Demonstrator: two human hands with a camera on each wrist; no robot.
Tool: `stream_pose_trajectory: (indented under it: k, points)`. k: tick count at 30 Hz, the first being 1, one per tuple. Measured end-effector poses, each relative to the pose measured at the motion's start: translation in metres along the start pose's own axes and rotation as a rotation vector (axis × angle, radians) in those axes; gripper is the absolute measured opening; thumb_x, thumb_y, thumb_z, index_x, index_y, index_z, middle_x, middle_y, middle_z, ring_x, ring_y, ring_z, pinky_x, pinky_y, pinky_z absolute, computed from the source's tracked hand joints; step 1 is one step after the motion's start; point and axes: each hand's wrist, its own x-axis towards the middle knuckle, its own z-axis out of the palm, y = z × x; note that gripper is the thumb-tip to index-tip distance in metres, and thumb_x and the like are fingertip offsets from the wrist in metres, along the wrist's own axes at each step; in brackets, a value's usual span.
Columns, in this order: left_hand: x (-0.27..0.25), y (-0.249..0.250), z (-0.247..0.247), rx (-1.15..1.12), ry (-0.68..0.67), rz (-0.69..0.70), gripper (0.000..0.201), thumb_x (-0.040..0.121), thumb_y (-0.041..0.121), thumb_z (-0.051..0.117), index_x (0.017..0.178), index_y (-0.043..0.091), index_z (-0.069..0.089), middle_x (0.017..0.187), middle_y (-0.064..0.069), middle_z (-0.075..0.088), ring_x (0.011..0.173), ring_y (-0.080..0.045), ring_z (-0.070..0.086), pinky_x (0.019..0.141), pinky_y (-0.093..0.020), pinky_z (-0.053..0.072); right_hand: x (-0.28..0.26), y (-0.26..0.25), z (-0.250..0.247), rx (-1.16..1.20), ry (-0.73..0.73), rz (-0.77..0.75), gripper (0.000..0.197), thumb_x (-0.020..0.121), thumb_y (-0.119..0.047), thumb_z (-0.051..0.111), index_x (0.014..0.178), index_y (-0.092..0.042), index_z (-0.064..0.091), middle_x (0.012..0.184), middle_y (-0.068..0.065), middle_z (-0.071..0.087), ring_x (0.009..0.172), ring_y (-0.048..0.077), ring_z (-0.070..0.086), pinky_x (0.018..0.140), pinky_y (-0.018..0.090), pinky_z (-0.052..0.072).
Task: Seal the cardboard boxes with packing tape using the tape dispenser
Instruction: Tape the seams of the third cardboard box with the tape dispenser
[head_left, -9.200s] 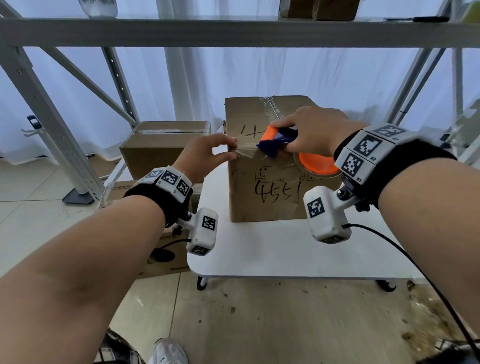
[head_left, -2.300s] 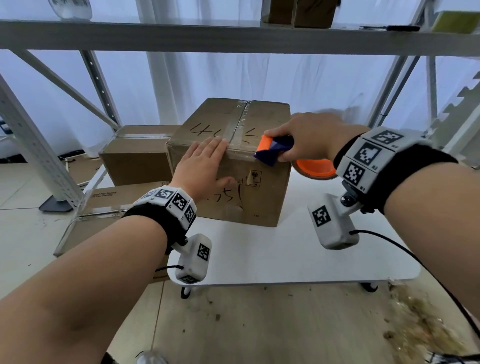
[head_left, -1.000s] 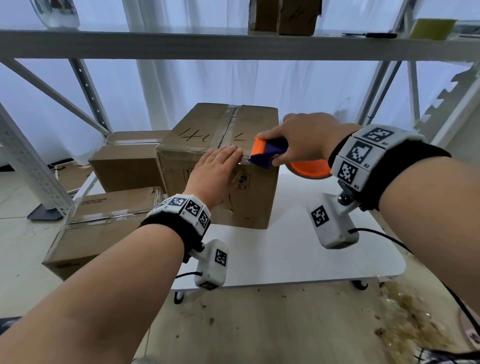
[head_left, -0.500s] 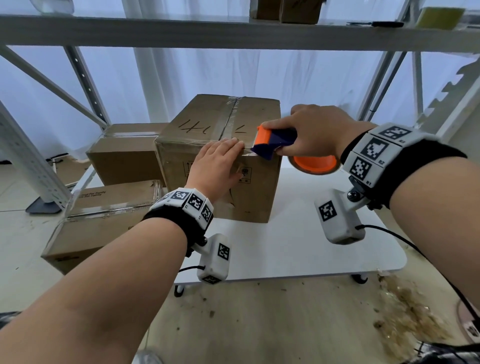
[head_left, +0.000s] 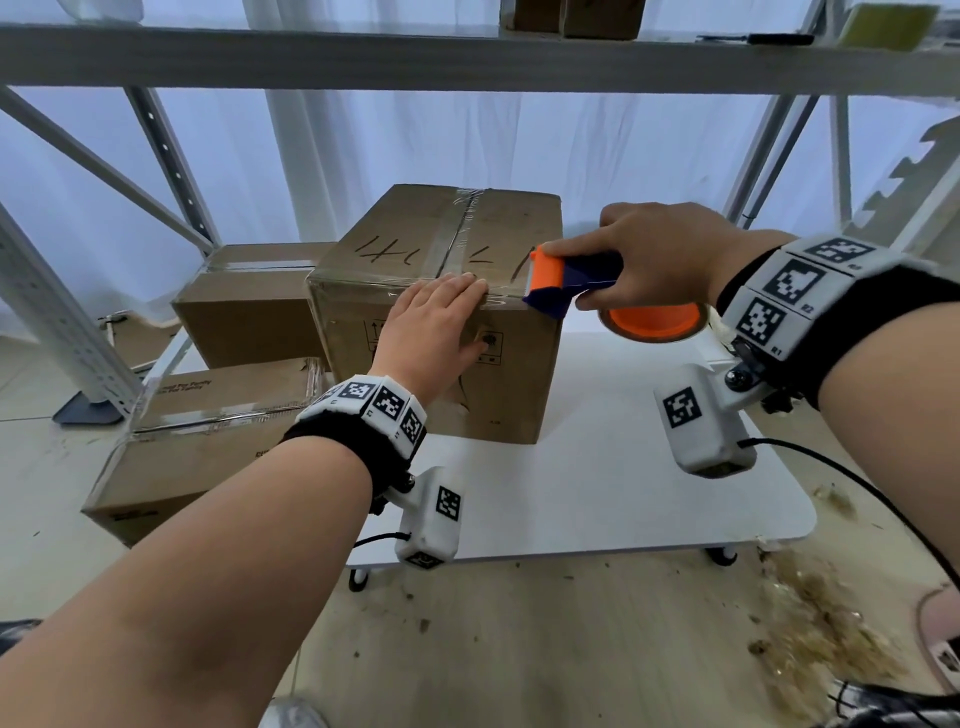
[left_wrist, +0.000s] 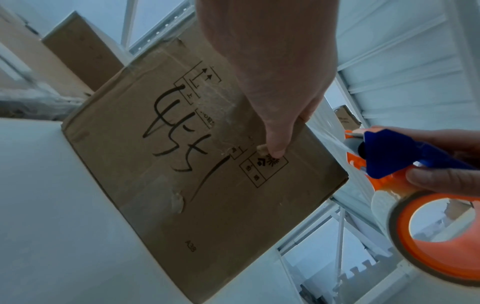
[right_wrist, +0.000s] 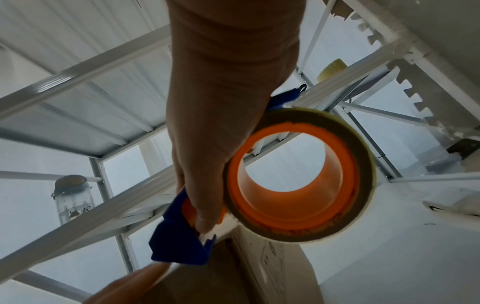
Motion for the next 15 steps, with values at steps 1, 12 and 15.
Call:
stream_pose_trajectory:
  k: [1, 12, 15]
  points:
    - [-0.001, -0.001, -0.001, 0.008, -0.008, 0.004, 0.066, 0.090, 0.040, 0.058, 0.147, 0.024, 0.031, 0.152, 0.004, 0.033, 0.141, -0.016, 0.028, 0.118, -0.033, 0.010, -0.001, 0.001, 0.002, 0.008, -0.011, 0.003, 0.062, 0.087, -0.058, 0.052, 0.142, -0.055, 0.024, 0.099, -0.007, 0.039, 0.089, 0.012, 0.042, 0.074, 0.035, 0.041]
    - [-0.005, 0.000, 0.000, 0.069, -0.063, 0.050, 0.071, 0.094, 0.050, 0.046, 0.151, 0.023, 0.016, 0.158, 0.002, 0.018, 0.146, -0.015, 0.012, 0.119, -0.033, 0.000, -0.004, 0.012, 0.017, 0.009, -0.043, 0.062, 0.060, 0.089, -0.056, 0.051, 0.142, -0.055, 0.024, 0.099, -0.007, 0.040, 0.089, 0.015, 0.044, 0.073, 0.034, 0.041]
    - [-0.007, -0.017, -0.007, 0.073, -0.067, 0.001, 0.067, 0.095, 0.054, 0.038, 0.151, 0.023, 0.017, 0.158, 0.000, 0.018, 0.146, -0.016, 0.013, 0.118, -0.035, 0.001, -0.002, 0.014, 0.019, 0.048, -0.051, 0.068, 0.060, 0.088, -0.053, 0.054, 0.141, -0.054, 0.026, 0.097, -0.008, 0.040, 0.090, 0.014, 0.043, 0.074, 0.034, 0.040]
